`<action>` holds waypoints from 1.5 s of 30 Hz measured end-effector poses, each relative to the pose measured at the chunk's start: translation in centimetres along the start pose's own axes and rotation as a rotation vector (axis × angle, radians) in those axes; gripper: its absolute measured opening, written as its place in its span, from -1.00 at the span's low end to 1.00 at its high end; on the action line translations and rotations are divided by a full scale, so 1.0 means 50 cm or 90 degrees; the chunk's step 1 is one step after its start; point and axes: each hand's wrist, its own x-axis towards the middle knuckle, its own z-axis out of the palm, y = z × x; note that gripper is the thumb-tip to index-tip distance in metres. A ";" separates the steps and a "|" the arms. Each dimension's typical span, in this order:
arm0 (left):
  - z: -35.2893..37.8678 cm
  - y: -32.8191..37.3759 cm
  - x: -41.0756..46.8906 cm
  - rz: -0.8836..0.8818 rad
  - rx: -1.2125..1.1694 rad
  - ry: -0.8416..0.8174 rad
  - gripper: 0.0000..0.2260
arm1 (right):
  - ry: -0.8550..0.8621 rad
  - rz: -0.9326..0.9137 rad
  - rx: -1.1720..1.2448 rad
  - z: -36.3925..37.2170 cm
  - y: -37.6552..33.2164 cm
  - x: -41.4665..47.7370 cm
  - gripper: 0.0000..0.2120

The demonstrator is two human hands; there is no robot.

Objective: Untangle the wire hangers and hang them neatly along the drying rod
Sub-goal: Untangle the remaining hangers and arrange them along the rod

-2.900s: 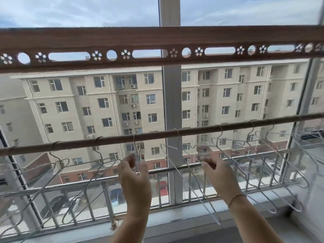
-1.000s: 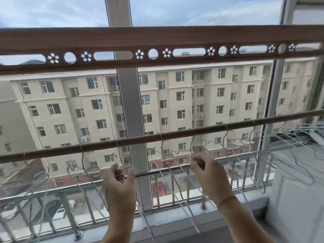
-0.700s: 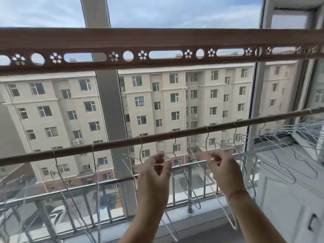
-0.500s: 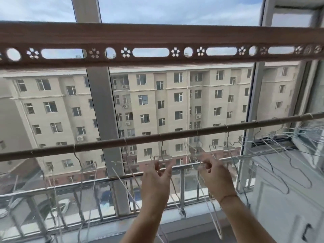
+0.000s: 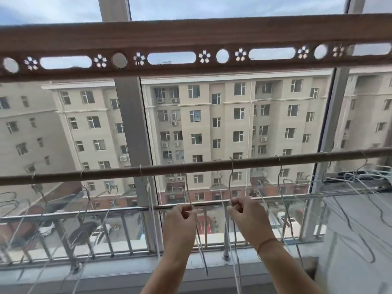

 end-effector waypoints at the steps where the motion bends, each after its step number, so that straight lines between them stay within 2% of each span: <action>1: -0.006 -0.003 0.001 0.001 0.003 0.008 -0.95 | -0.009 -0.006 0.005 0.005 -0.003 0.001 -0.90; 3: -0.017 -0.009 0.003 -0.008 0.007 0.025 -0.88 | -0.019 -0.015 0.008 0.015 -0.009 0.001 -0.91; 6: -0.035 -0.020 0.009 -0.032 -0.009 0.050 -0.96 | -0.022 -0.010 0.015 0.030 -0.018 0.002 -0.92; 9: -0.058 -0.038 0.017 -0.032 -0.015 0.077 -0.86 | -0.034 -0.011 0.023 0.041 -0.032 0.001 -0.89; 13: -0.077 -0.041 0.014 0.047 0.038 0.155 -0.68 | 0.016 -0.049 -0.001 0.034 -0.045 -0.012 -0.88; 16: -0.062 -0.015 0.002 0.153 0.044 0.185 -0.68 | 0.085 -0.070 0.002 -0.004 -0.047 -0.023 -0.88; 19: -0.028 0.010 -0.019 0.254 0.039 0.144 -0.77 | 0.170 -0.082 0.002 -0.064 -0.037 -0.031 -0.87; 21: 0.001 0.025 -0.030 0.276 0.014 0.100 -0.81 | 0.215 -0.079 0.000 -0.106 -0.018 -0.030 -0.86; 27: 0.107 0.086 -0.064 0.292 -0.024 -0.017 -0.85 | 0.277 -0.032 -0.004 -0.215 0.077 -0.021 -0.87; 32: 0.229 0.159 -0.098 0.314 -0.059 -0.028 -0.86 | 0.293 -0.017 0.008 -0.310 0.168 -0.003 -0.90; 39: 0.455 0.247 -0.164 0.287 -0.094 -0.062 -0.89 | 0.345 -0.033 -0.073 -0.495 0.327 0.054 -0.87; 42: 0.553 0.284 -0.197 0.280 -0.109 -0.073 -0.90 | 0.331 0.001 -0.103 -0.558 0.402 0.075 -0.82; 45: 0.649 0.323 -0.218 0.263 -0.086 -0.122 -0.84 | 0.242 0.089 -0.082 -0.594 0.471 0.094 -0.77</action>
